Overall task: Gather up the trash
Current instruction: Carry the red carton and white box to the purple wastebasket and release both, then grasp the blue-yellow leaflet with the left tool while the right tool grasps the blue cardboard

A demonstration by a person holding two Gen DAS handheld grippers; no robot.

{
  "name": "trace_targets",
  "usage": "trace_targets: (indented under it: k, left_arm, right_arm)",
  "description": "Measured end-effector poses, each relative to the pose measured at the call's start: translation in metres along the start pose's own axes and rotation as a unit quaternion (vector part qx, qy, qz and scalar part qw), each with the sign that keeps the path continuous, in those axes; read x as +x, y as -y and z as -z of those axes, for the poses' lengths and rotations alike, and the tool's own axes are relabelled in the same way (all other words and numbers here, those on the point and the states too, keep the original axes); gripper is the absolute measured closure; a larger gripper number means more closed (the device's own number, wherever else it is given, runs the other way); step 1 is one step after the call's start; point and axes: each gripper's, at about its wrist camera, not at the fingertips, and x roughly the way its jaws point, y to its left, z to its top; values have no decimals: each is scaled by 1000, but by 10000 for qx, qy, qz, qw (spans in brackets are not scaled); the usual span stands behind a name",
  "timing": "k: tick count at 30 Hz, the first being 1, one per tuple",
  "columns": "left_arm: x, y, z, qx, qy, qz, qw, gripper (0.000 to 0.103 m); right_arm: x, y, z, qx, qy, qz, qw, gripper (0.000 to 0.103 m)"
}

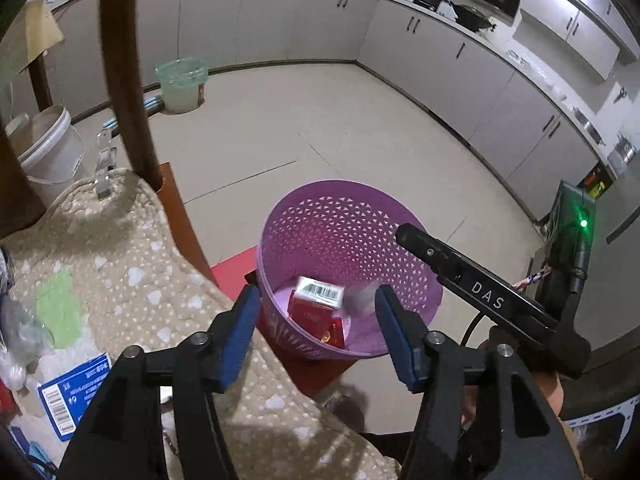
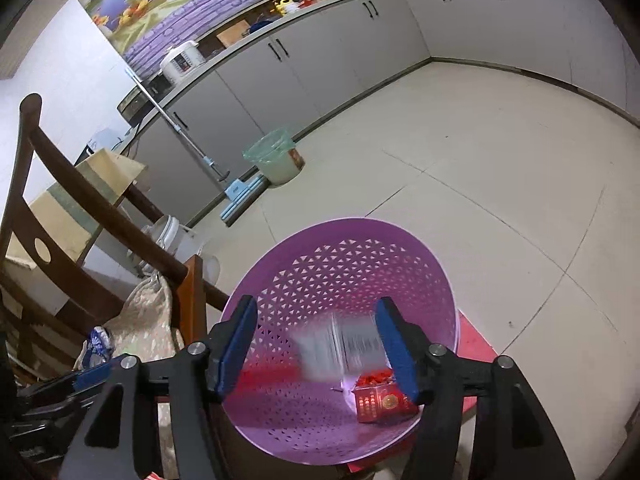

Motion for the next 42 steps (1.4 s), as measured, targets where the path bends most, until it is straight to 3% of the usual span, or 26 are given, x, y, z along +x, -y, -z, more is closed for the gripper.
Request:
trace_targets:
  k: [4, 12, 18, 20, 22, 25, 28, 31, 34, 37, 40, 42]
  left_arm:
    - [-15, -10, 8, -147, 57, 6, 9999, 42]
    - [-68, -43, 57, -228, 210, -408, 9987, 38]
    - [-123, -119, 111, -888, 291, -1080, 9898, 37]
    - [-145, -156, 130, -1354, 365, -1309, 9814, 37]
    - [-166, -196, 150, -1868, 466, -1640, 9675, 35]
    - [-194, -255, 179, -2649, 582, -2135, 9385, 35]
    - [-209, -299, 196, -3026, 694, -2474, 9178, 35]
    - [-209, -333, 201, -3130, 652, -2703, 9081, 33]
    - [-201, -356, 203, -3252, 579, -2642, 9062, 33]
    - [-187, -376, 201, -3343, 536, -2501, 9071, 33]
    - [-175, -386, 194, -3421, 479, -2269, 9106, 33]
    - [-168, -386, 188, -3383, 398, -2240, 9131, 33]
  right_arm:
    - [2, -7, 1, -134, 22, 43, 9999, 34]
    - [5, -42, 8, -601, 105, -74, 9981, 34]
    - [13, -87, 23, -955, -24, -443, 9944, 33]
    - [18, -107, 32, -1141, -104, -589, 9917, 33]
    - [23, -129, 42, -1348, -238, -783, 9875, 33]
    - [32, -162, 59, -1660, -504, -1160, 9780, 31]
    - [40, -187, 77, -1923, -762, -1470, 9673, 29]
    - [46, -210, 94, -2192, -1025, -1687, 9555, 25]
    - [53, -226, 106, -2482, -1112, -1745, 9464, 22]
    - [66, -233, 107, -2499, -1164, -1713, 9459, 21]
    - [81, -228, 106, -2197, -1567, -1827, 9454, 21]
    - [87, -226, 107, -2015, -1930, -2086, 9374, 21]
